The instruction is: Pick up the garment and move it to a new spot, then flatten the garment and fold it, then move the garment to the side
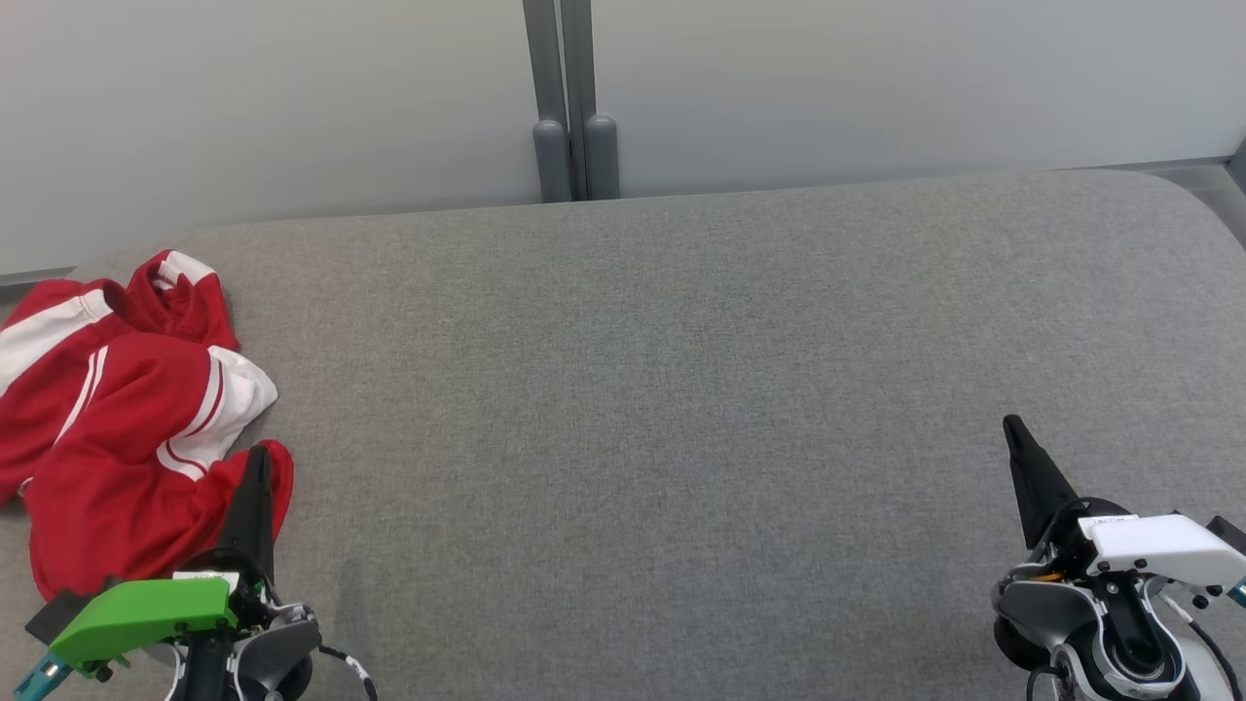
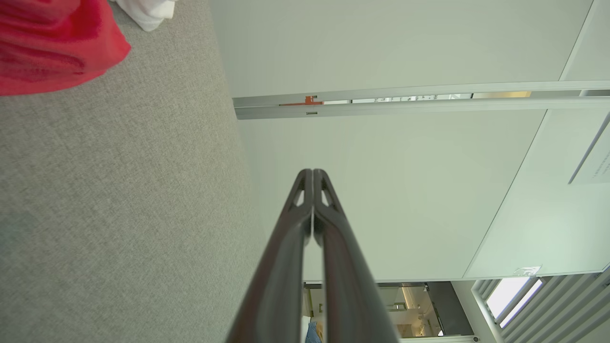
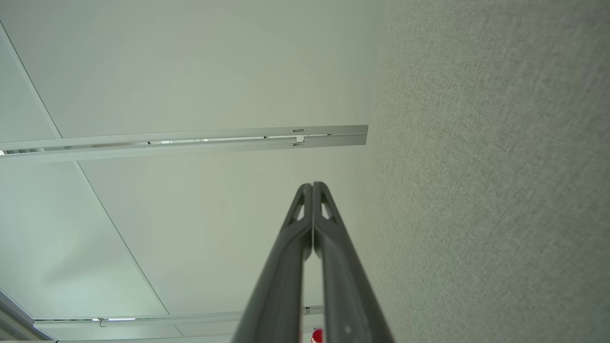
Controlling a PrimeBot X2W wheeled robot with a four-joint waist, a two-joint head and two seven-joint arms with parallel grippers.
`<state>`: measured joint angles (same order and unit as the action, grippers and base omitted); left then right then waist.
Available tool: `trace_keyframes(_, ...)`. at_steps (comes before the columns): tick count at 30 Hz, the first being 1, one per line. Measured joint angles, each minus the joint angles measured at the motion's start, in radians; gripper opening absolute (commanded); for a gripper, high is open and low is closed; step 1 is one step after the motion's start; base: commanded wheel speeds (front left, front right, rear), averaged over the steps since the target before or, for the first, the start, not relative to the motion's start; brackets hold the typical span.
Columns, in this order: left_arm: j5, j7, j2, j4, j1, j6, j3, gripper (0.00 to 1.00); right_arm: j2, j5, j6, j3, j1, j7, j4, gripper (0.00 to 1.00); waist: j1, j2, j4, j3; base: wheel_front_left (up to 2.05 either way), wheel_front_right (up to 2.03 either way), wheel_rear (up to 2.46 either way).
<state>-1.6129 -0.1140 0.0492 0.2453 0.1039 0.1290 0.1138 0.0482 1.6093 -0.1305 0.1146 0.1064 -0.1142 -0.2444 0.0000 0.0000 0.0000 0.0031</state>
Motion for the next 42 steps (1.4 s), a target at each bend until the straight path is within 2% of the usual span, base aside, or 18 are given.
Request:
trace_keyframes(3,0.0,0.0,0.0,0.0,0.0,0.0,0.0,0.0,0.0,0.0,0.0,0.0,0.0,0.0,0.0,0.0,0.0,0.0,0.0,0.0,0.0,0.0,0.0)
trace_keyframes(4,0.0,0.0,0.0,0.0,0.0,0.0,0.0,1.0,0.0,0.0,0.0,0.0,0.0,0.0,0.0,1.0,0.0,0.0,0.0,0.0,0.0,0.0,0.0)
trace_keyframes(5,0.0,0.001,-0.001,0.004,-0.002,0.0,-0.001,1.0,-0.001,-0.001,0.0,0.0,-0.001,0.0,-0.003,1.0,0.0,0.0,0.0,0.0,0.0,0.0,0.0)
trace_keyframes(6,0.0,0.001,-0.002,0.013,-0.007,0.0,-0.001,0.0,-0.003,-0.001,0.0,0.0,-0.007,0.0,-0.012,0.0,0.0,0.0,0.0,0.0,0.0,0.0,0.0)
trace_keyframes(7,0.0,0.001,-0.005,0.023,-0.017,0.0,-0.002,1.0,-0.006,-0.001,0.0,-0.001,-0.015,0.0,-0.021,1.0,0.0,0.0,0.0,0.0,0.0,0.0,0.0)
trace_keyframes(18,0.033,0.052,-0.007,0.01,-0.031,0.0,-0.038,1.0,-0.004,-0.018,0.0,-0.039,-0.029,0.036,0.012,1.0,0.0,0.0,0.0,0.0,0.0,0.0,0.0)
trace_keyframes(32,0.279,0.113,-0.007,-0.046,-0.029,-0.008,-0.056,1.0,0.027,-0.158,0.0,-0.105,-0.019,0.111,0.074,1.0,0.0,0.0,0.0,0.003,0.0,0.0,0.0)
trace_keyframes(42,0.515,0.148,-0.006,-0.072,-0.029,-0.036,-0.098,1.0,0.051,-0.353,0.0,-0.152,-0.008,0.149,0.083,1.0,0.0,0.0,0.002,0.005,0.0,0.0,0.0)
